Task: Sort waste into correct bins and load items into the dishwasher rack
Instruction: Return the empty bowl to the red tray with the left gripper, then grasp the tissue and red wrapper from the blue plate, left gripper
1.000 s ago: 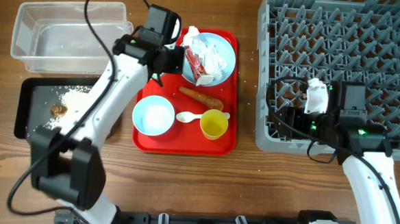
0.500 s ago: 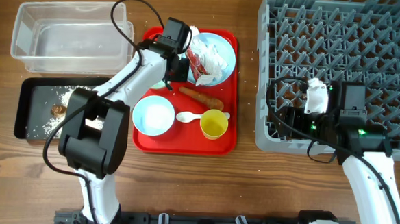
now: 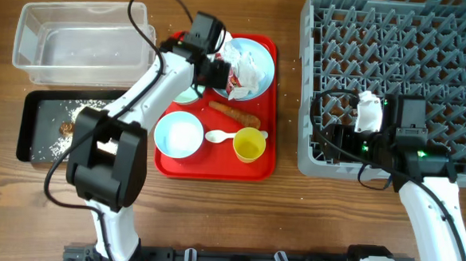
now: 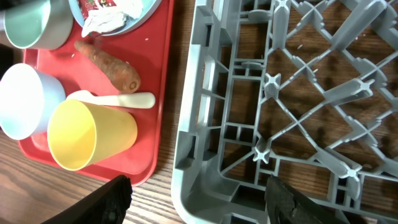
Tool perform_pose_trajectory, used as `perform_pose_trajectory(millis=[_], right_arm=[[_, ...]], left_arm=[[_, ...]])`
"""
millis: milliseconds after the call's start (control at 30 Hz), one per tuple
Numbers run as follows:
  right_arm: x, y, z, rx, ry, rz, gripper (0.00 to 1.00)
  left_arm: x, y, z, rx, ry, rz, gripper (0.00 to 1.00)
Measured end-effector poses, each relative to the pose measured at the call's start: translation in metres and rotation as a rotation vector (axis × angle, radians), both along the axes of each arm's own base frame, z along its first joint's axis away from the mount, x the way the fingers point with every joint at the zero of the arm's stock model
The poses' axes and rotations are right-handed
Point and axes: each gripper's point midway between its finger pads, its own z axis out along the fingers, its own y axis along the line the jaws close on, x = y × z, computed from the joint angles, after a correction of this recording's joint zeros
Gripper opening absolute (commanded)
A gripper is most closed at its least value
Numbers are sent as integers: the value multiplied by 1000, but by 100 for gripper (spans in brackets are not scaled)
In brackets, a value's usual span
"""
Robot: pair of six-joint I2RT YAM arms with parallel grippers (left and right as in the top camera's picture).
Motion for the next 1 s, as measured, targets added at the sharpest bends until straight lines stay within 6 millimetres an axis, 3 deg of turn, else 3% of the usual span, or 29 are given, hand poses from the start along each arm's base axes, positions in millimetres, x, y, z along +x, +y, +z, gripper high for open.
perform_pose_trajectory(millis=[133, 233, 333, 433, 533, 667, 800, 933, 1000], right_arm=[[0, 0, 0, 0, 2, 0, 72], [-2, 0, -1, 0, 9, 0, 72], [-3, 0, -1, 0, 14, 0, 72], [-3, 0, -1, 0, 14, 0, 73], [-3, 0, -1, 0, 14, 0, 73], [-3, 0, -1, 0, 13, 0, 73], [-2, 0, -1, 0, 8, 0, 73], [-2, 0, -1, 0, 8, 0, 73], [-1, 0, -1, 0, 6, 0, 73]], left_arm=[[40, -32, 70, -81, -240, -59, 100], [52, -45, 85, -111, -316, -81, 100], [60, -52, 57, -113, -289, -95, 100], [58, -59, 1, -82, -197, -109, 100], [50, -70, -37, -73, -131, -90, 100], [48, -81, -40, -100, -131, -41, 100], [49, -78, -45, -108, -121, 17, 100], [45, -74, -67, -84, -81, 43, 98], [45, -73, -67, -82, -82, 45, 75]])
